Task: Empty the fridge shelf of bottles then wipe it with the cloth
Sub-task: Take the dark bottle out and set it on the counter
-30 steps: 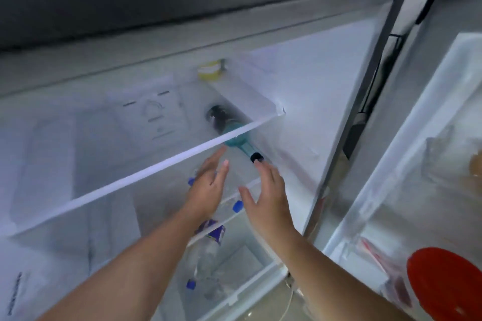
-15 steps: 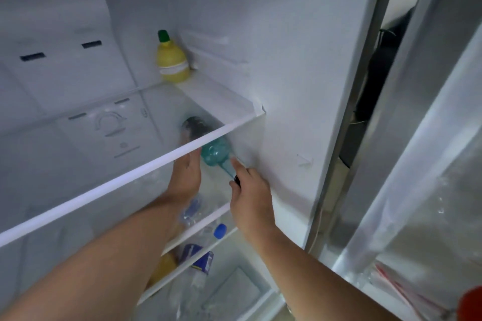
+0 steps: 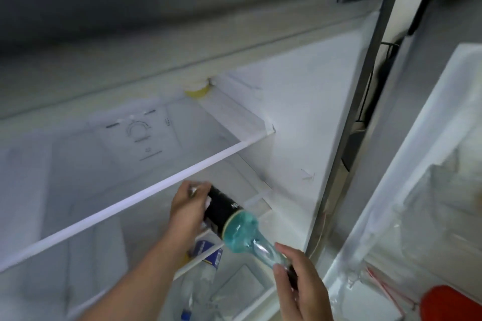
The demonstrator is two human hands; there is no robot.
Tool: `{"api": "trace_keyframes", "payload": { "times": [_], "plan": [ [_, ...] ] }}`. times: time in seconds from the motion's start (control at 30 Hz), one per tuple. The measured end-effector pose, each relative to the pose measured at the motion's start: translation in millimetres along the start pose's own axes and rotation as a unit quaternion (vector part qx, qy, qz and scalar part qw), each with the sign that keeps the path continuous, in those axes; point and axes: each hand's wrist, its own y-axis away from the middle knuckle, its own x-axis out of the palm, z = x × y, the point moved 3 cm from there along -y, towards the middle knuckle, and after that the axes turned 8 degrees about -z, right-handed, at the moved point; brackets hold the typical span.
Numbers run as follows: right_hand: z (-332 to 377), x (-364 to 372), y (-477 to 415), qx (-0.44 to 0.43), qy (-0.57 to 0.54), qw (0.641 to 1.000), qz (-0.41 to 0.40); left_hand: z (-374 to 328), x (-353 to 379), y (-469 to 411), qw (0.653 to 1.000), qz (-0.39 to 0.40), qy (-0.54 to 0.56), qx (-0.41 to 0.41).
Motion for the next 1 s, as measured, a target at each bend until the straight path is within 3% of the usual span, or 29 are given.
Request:
{"api": "trace_keyframes", "payload": {
  "times": [0.23, 0.37, 0.5, 0.63, 1.0],
  "plan": [
    [104.1, -58.0, 1.9, -0.101, 0.065, 0.986, -0.119, 14.9, -82.5, 122.8, 0.998, -0.022, -0.060, 0.000],
    [183.2, -73.6, -16.2, -0.155, 0.044, 0.986, -0.054, -0.4, -129.4, 188.6, 0.999, -0.015, -0.046, 0.000],
    [268.4, -77.5, -22.5, -0.256, 0.019, 0.966, 0.003, -32.4, -165.1, 255.2, 0.992, 0.098, 0.079, -0.022],
    [356.4, -78.0, -6.3, -0.334, -0.037, 0.941, 0.019, -60.4, -205.8, 294.1, 0.985, 0.135, 0.103, -0.017],
    [507.7, -33.8, 85.3, -0.428, -0.170, 0.882, 0.106, -97.8, -328.5, 331.0, 0.992, -0.001, 0.127, 0.016]
  ]
}}
